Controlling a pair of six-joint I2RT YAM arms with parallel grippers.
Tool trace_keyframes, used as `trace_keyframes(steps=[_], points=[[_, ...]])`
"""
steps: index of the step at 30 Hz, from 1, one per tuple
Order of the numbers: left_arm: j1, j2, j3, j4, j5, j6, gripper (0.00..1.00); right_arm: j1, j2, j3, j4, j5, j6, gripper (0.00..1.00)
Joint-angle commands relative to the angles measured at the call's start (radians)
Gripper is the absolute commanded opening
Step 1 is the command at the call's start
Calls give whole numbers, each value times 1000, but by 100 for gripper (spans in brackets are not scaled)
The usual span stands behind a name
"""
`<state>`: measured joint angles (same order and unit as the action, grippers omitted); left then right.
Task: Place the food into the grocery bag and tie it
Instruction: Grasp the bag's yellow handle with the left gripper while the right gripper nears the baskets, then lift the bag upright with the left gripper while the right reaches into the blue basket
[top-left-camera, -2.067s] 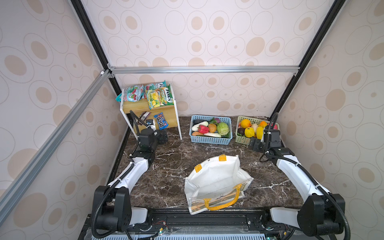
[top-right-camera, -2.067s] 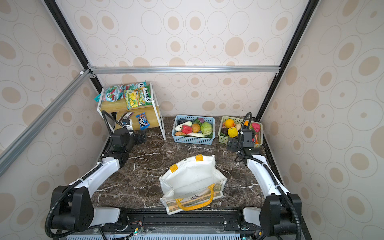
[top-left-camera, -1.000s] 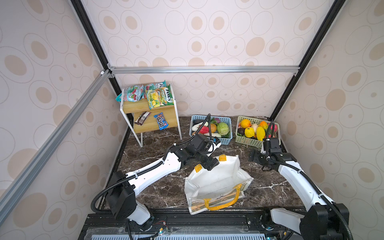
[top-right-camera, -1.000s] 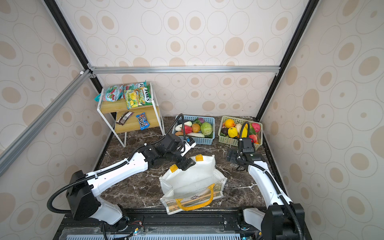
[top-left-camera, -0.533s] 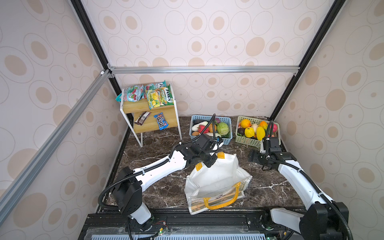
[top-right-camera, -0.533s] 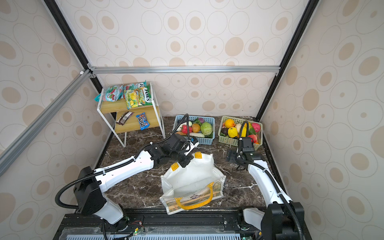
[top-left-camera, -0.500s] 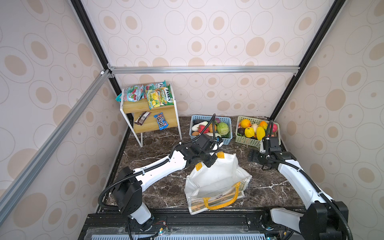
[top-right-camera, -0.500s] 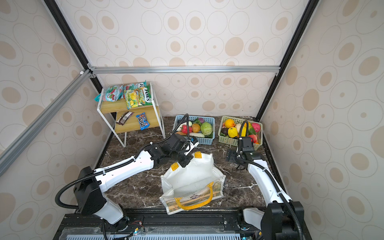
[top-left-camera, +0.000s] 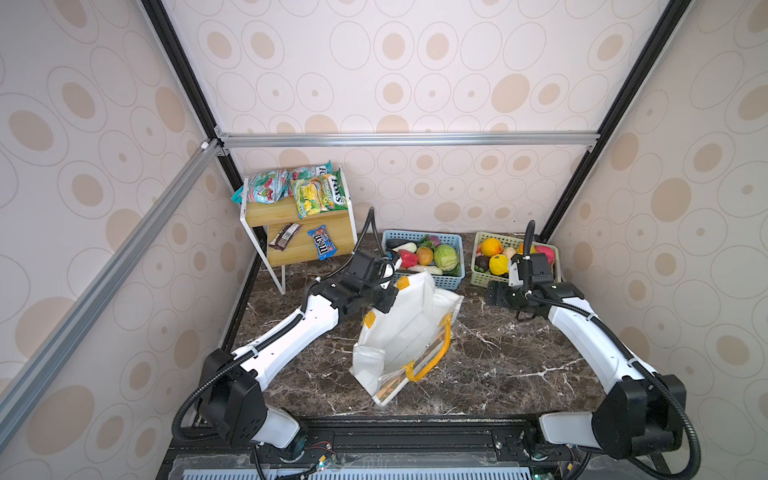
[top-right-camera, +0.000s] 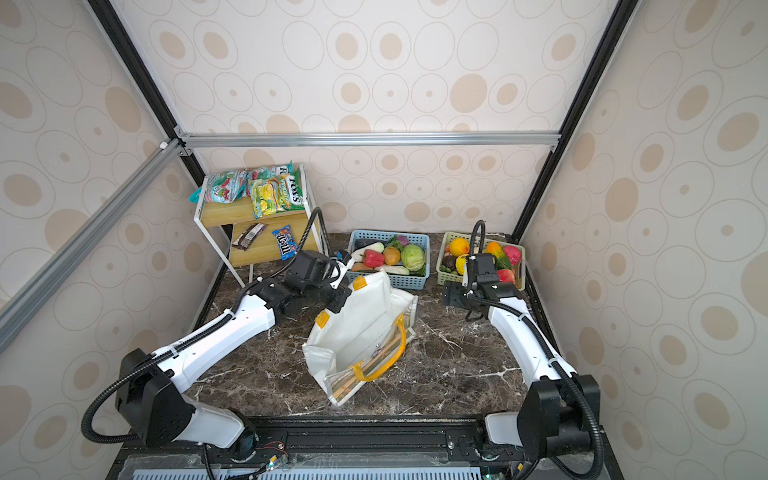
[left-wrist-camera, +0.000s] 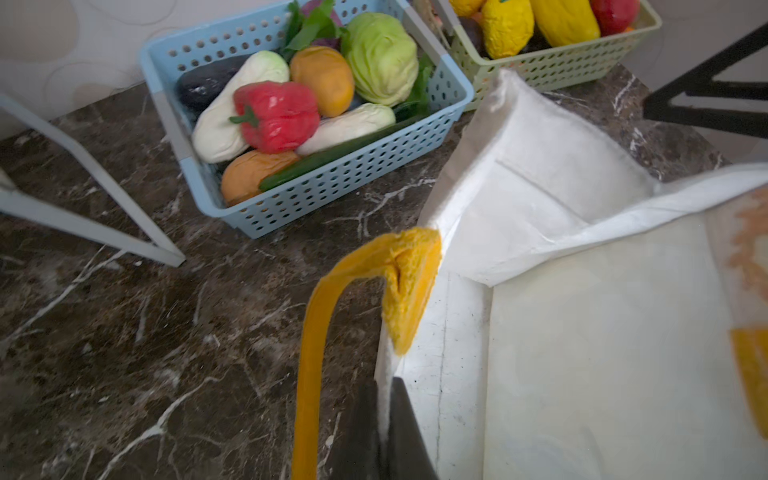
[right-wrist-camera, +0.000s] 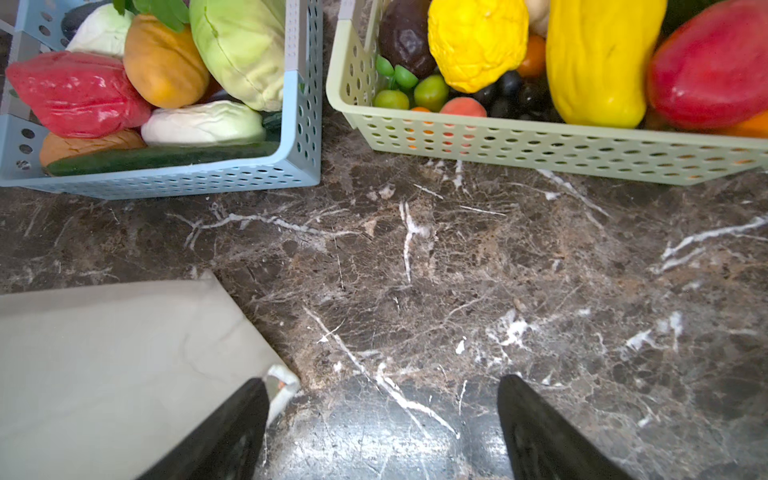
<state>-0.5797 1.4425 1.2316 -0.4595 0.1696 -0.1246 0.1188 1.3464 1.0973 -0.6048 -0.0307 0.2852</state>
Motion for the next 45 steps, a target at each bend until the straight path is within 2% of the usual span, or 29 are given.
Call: trace_keyframes(steps=[1, 7, 11, 15, 19, 23, 27, 31, 34, 40, 45], points=[[56, -64, -27, 8, 10, -67, 6, 16, 39, 52, -14, 4, -3, 89], [116, -139, -89, -28, -83, -168, 5, 43, 138, 139, -17, 2, 2, 85], [172, -180, -128, -33, -129, -259, 6, 103, 235, 237, -36, 24, -14, 84], [191, -204, -151, -36, -200, -339, 7, 155, 341, 367, -58, 30, -8, 84], [197, -219, -180, -39, -283, -419, 7, 198, 463, 519, -95, 49, 32, 84], [201, -228, -197, -56, -342, -503, 9, 218, 577, 654, -120, 86, 128, 83], [201, -238, -218, -69, -380, -577, 8, 231, 675, 760, -123, 136, 187, 84], [201, -228, -232, -62, -353, -589, 8, 231, 778, 869, -150, 187, 148, 85], [199, -197, -209, -73, -328, -560, 13, 231, 842, 930, -165, 222, 87, 86], [199, -152, -132, -118, -308, -500, 36, 233, 928, 1023, -186, 254, -48, 86], [201, -124, -94, -141, -284, -473, 46, 233, 970, 1071, -193, 286, -100, 85]])
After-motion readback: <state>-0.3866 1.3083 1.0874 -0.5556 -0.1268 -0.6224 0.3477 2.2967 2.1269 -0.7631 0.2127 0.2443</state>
